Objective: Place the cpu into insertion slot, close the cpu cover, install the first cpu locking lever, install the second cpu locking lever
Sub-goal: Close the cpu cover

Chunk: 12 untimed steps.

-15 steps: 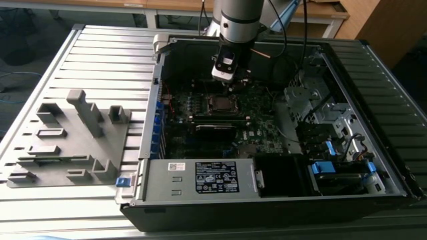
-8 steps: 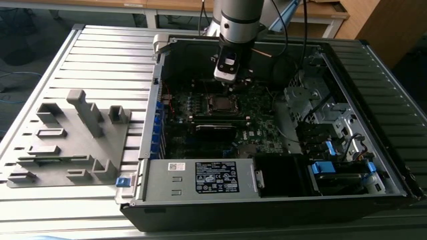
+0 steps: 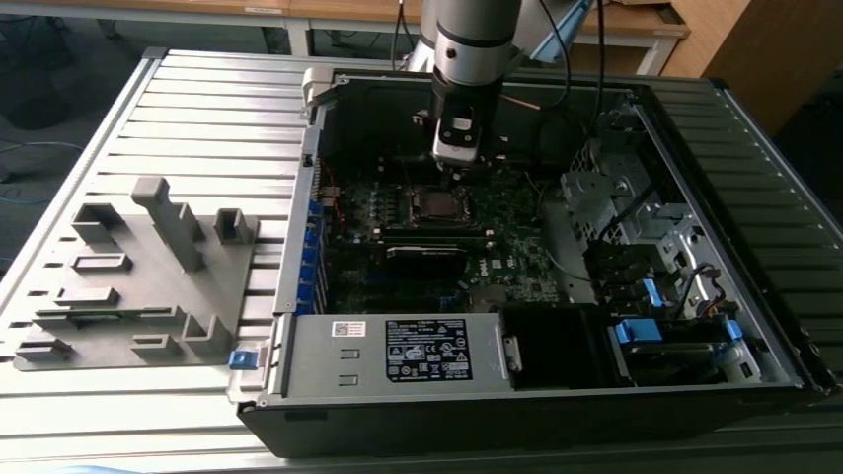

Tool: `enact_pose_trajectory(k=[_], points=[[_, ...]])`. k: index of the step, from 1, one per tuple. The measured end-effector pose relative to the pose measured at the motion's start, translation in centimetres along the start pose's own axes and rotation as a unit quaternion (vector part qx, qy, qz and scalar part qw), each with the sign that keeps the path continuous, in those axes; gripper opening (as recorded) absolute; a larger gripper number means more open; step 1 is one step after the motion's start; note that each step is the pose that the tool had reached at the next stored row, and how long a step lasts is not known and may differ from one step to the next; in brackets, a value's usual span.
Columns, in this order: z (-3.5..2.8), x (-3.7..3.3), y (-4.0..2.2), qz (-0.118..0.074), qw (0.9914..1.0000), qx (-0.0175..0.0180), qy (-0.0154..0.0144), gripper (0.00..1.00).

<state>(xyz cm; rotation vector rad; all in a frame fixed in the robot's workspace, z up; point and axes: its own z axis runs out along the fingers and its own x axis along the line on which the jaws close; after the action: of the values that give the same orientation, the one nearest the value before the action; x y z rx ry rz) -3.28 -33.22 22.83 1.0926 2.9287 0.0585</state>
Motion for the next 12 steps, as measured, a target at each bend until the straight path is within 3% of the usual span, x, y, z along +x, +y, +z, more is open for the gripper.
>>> enact_pose_trajectory(k=[2,12], points=[[0.0,0.0,0.0,-0.01,0.99995,0.0,0.0004,0.11],[0.01,0.0,0.0,-0.011,0.99994,0.0,0.0005,0.11]])
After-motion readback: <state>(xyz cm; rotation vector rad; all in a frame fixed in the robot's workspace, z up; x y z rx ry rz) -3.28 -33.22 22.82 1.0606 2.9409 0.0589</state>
